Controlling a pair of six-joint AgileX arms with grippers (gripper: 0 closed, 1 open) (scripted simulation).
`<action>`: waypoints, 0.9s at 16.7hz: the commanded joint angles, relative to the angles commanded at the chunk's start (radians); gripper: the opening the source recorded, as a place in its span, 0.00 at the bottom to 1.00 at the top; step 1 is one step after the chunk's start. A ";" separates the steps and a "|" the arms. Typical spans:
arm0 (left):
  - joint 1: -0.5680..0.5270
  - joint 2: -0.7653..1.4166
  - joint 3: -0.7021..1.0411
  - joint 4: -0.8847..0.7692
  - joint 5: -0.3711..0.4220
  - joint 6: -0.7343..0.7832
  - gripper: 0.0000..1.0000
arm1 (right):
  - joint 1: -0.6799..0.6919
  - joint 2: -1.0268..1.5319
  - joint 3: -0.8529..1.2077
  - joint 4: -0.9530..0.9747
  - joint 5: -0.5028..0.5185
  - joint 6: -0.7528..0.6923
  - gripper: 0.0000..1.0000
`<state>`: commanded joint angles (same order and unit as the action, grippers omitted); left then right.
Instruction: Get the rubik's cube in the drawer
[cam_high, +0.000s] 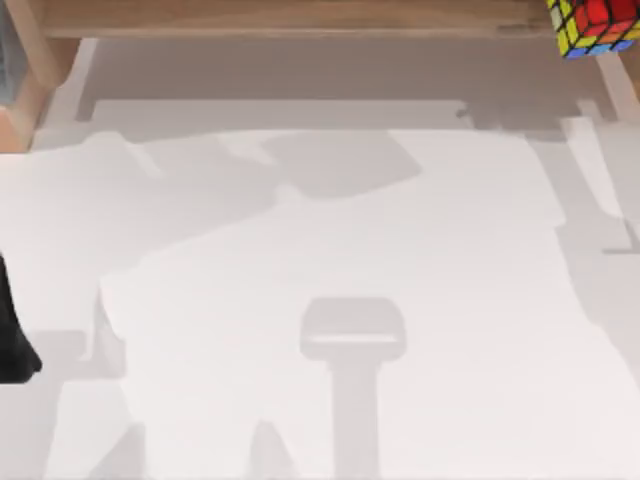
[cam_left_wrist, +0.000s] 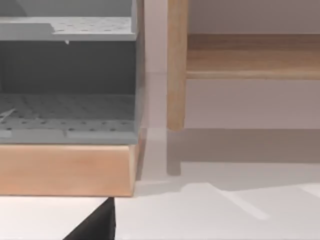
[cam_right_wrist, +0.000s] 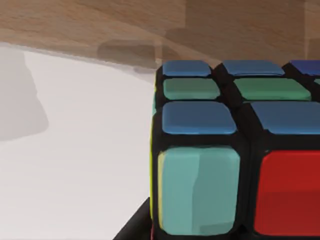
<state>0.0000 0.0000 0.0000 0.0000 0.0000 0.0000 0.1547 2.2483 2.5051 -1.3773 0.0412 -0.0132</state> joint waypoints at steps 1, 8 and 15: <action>0.000 0.000 0.000 0.000 0.000 0.000 1.00 | -0.054 0.020 0.038 -0.067 -0.007 -0.033 0.00; 0.000 0.000 0.000 0.000 0.000 0.000 1.00 | -0.417 0.269 0.312 -0.331 -0.027 -0.250 0.00; 0.000 0.000 0.000 0.000 0.000 0.000 1.00 | -0.536 0.518 0.397 -0.328 -0.041 -0.343 0.00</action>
<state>0.0000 0.0000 0.0000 0.0000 0.0000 0.0000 -0.3815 2.7664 2.9024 -1.7055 0.0001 -0.3560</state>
